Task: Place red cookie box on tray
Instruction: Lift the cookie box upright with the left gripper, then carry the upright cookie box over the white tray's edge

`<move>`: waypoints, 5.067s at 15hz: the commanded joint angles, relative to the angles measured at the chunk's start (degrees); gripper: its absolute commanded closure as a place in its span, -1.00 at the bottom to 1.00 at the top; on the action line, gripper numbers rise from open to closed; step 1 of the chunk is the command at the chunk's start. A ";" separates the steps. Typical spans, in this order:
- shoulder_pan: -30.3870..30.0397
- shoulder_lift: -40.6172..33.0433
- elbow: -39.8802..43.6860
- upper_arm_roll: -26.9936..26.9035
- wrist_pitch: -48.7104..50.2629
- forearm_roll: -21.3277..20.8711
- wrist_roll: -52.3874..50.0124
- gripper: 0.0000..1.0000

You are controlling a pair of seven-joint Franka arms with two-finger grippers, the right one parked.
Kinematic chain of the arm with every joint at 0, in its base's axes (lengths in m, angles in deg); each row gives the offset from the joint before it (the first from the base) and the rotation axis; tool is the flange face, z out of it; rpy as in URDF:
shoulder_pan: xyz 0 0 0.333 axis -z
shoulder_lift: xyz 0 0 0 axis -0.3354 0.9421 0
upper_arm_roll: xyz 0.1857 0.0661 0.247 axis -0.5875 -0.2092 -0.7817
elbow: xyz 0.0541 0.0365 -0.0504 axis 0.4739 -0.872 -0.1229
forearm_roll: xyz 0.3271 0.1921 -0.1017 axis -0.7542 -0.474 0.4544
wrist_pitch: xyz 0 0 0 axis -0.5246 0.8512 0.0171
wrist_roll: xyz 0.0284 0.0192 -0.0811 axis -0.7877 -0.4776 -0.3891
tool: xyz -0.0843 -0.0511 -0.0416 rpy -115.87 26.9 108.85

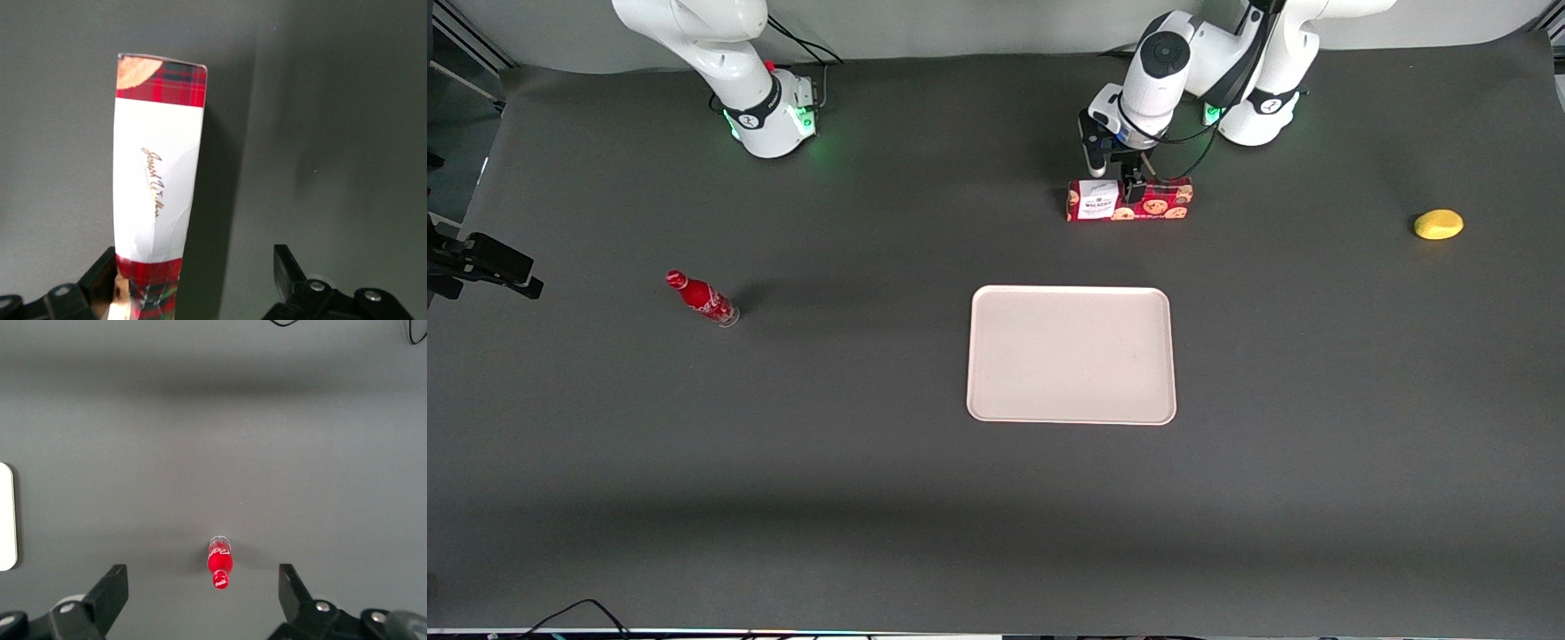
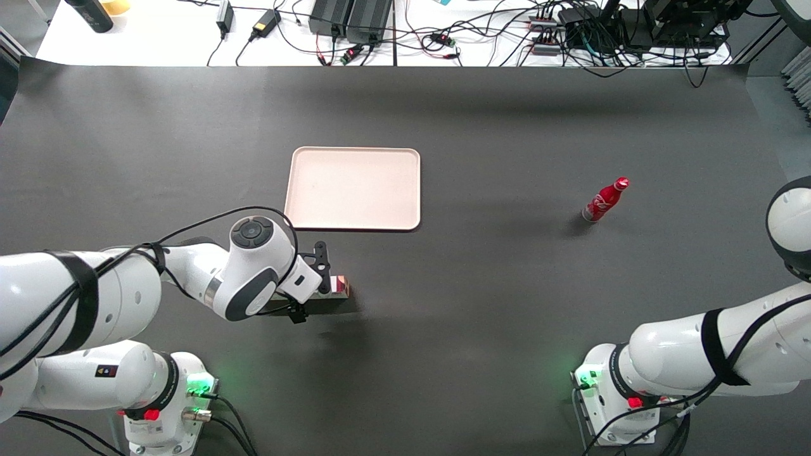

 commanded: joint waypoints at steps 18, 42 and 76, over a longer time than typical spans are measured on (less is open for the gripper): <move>-1.33 0.64 0.25 -3.50 -1.77 -0.74 0.41 1.00; -1.15 -0.87 52.54 -33.22 54.84 -21.30 -17.12 1.00; -0.27 40.71 55.28 -32.60 18.54 -43.36 -83.71 0.94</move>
